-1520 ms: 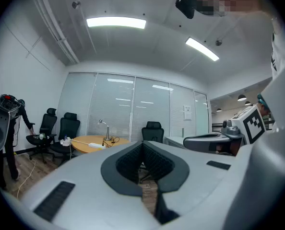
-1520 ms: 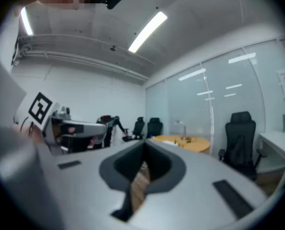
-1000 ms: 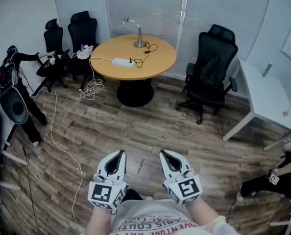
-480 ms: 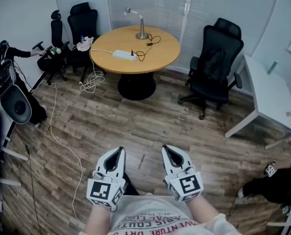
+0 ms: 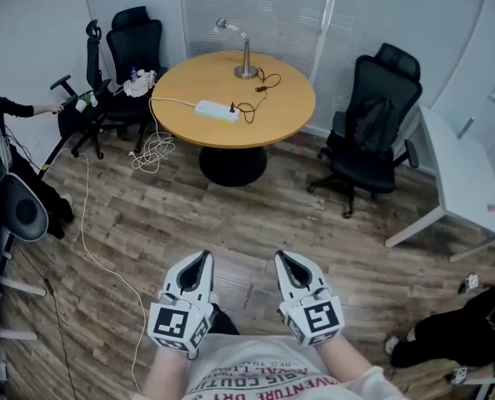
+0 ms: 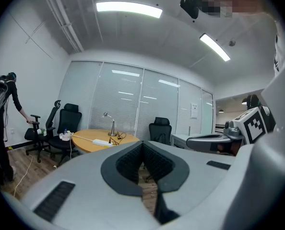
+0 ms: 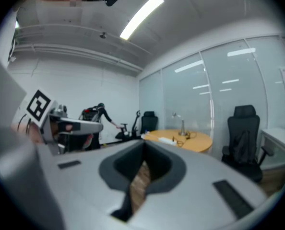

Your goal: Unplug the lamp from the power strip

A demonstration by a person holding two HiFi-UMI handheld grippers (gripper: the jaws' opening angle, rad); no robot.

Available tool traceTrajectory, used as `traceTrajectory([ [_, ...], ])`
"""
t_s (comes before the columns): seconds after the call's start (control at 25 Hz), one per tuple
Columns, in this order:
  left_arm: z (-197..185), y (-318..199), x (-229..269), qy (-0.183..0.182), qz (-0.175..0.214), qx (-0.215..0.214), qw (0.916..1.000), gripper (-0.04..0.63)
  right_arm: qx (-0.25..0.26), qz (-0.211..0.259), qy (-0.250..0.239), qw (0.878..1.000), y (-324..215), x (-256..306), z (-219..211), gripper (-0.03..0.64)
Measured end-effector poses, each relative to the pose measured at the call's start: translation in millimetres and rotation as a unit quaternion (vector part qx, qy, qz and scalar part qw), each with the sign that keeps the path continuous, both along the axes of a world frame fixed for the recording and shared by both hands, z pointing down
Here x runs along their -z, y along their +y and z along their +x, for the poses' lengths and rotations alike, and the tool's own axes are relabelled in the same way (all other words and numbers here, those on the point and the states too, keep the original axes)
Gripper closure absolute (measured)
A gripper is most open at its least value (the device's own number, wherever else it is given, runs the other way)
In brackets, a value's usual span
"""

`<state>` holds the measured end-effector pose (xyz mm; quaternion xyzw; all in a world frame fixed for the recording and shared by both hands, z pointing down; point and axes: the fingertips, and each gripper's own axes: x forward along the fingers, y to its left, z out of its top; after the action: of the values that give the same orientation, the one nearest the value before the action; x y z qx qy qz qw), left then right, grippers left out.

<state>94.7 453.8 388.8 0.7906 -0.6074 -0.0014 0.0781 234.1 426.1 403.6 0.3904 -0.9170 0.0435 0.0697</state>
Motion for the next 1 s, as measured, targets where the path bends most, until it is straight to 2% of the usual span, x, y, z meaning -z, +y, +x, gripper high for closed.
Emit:
traceTrajectory([
  [0.28,-93.0,-88.3,7.3,0.000,0.003,-0.019,0.9998,0.568,-0.025,0.005,0.006,1.000,-82.3,9.1,-82.9,0.588],
  [0.48,-144.3,-146.7,10.2,0.003,-0.001,-0.036,0.9994,0.568,-0.056,-0.012,0.006,0.998,-138.5,4.7,-122.0,0.588],
  [0.72,-178.1,-192.7,1.4,0.009,-0.013,-0.043,0.9990,0.568,-0.063,-0.027,0.013,0.998,-185.7,-4.2,-156.1,0.588],
  [1.0,-198.5,-261.9,-11.4,0.003,-0.018,-0.017,0.9997,0.568,-0.040,-0.029,0.011,0.999,-264.2,-17.9,-179.5,0.588],
])
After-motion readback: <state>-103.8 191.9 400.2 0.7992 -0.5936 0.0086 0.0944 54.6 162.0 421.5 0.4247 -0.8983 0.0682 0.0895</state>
